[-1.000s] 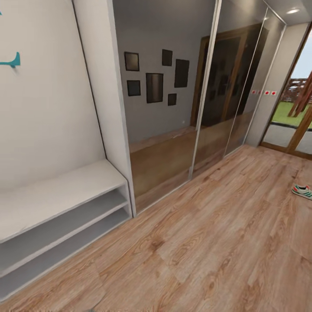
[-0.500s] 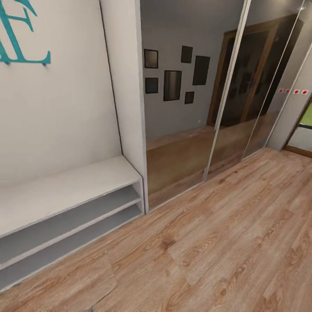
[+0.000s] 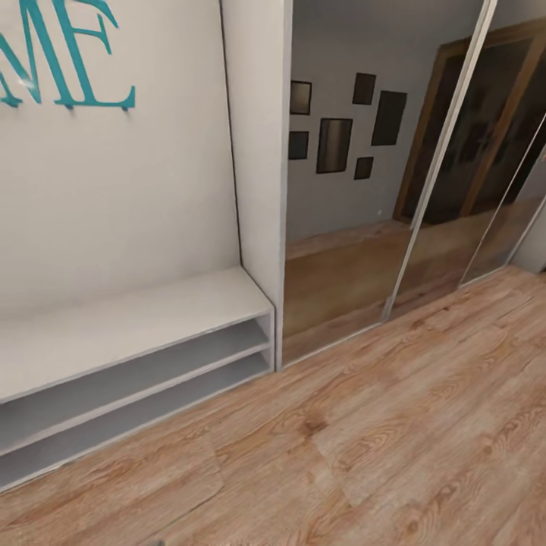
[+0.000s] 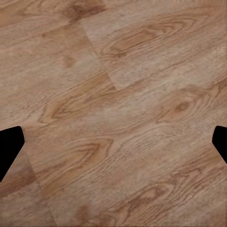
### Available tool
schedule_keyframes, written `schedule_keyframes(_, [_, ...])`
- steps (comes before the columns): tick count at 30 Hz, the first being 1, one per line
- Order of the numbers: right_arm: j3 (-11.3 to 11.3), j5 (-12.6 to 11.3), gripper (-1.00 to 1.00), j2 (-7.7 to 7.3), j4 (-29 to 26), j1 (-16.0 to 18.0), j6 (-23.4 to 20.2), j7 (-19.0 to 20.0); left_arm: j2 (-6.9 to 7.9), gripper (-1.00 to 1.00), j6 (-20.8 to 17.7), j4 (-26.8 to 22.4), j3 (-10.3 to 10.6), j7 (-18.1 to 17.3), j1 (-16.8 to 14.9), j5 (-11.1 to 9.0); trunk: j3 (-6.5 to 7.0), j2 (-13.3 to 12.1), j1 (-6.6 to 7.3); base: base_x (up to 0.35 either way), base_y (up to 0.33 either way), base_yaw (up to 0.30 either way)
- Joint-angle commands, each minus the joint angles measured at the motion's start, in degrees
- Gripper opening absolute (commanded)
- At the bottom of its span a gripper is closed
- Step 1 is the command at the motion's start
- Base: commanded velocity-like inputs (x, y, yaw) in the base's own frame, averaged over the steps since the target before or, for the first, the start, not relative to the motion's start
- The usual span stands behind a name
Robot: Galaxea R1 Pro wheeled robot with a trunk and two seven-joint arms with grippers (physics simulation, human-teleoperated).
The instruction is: Pick up the two gym shoes and the two sandals from the corridor floor and place them onto the hallstand (shoe rack) in the corridor, making sure they are on the rack and not on the floor. Arrange them so the two gym shoes are next to each other and the two sandals are next to each other.
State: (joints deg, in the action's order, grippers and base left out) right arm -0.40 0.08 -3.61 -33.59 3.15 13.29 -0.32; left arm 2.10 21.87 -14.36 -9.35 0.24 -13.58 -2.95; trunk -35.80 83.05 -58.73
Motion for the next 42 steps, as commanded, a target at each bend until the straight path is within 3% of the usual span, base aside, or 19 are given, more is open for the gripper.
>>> schedule_keyframes(1, [-0.04, 0.01, 1.0, 0.0, 0.01, 0.01, 0.17, -0.03, 0.01, 1.0, 0.2, 0.08, 0.12, 0.02, -0.05, -0.3, -0.1, 0.02, 0.0, 0.0, 0.0, 0.242])
schedule_keyframes(42, [-0.04, 0.01, 1.0, 0.0, 0.01, 0.02, 0.2, -0.03, -0.07, 1.0, 0.2, 0.12, 0.12, 0.02, -0.05, -0.3, -2.24, 0.02, 0.0, 0.0, 0.0, 0.242])
